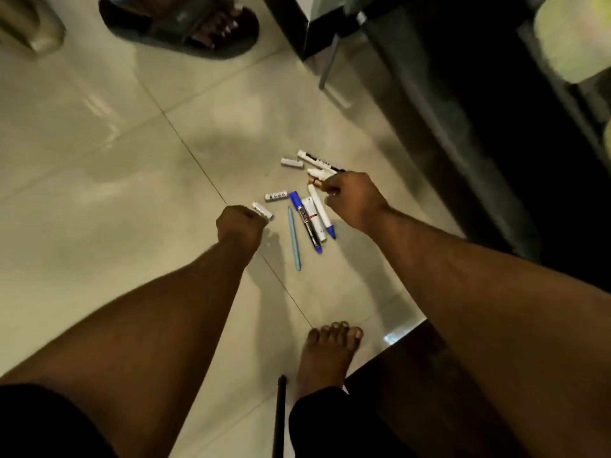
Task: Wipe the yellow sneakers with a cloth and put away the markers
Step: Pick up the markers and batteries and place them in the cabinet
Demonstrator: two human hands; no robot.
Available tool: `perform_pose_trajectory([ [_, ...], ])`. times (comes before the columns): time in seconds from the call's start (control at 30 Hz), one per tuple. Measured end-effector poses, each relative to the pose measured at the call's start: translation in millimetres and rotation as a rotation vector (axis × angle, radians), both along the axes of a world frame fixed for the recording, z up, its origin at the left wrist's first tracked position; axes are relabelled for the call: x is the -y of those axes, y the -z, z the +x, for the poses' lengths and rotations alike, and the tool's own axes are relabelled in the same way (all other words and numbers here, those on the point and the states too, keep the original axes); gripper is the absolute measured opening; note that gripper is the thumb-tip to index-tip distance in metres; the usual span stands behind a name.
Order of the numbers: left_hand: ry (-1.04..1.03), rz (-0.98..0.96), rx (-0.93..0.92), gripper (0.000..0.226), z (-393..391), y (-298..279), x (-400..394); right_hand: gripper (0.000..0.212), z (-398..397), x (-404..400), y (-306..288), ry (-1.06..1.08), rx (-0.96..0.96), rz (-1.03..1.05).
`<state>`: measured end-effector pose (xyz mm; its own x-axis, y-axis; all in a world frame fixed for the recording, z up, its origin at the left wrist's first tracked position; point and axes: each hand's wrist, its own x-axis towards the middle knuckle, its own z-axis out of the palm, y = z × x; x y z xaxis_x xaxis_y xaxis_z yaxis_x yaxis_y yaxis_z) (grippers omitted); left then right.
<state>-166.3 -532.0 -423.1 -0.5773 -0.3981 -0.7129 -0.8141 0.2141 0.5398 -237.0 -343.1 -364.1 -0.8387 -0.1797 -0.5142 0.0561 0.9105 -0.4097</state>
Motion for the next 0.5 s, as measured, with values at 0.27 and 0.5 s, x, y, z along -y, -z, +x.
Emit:
perform_pose_trajectory([
  [0.27,-0.086,-0.117,0.078,0.044,-12,50,-15,0.039,-14,63,66,-0.576,-0.031,0.195],
  [0.5,0.247,-0.292,0.057,0.03,-2,45,7,0.034,-10,71,86,-0.652,-0.159,0.384],
])
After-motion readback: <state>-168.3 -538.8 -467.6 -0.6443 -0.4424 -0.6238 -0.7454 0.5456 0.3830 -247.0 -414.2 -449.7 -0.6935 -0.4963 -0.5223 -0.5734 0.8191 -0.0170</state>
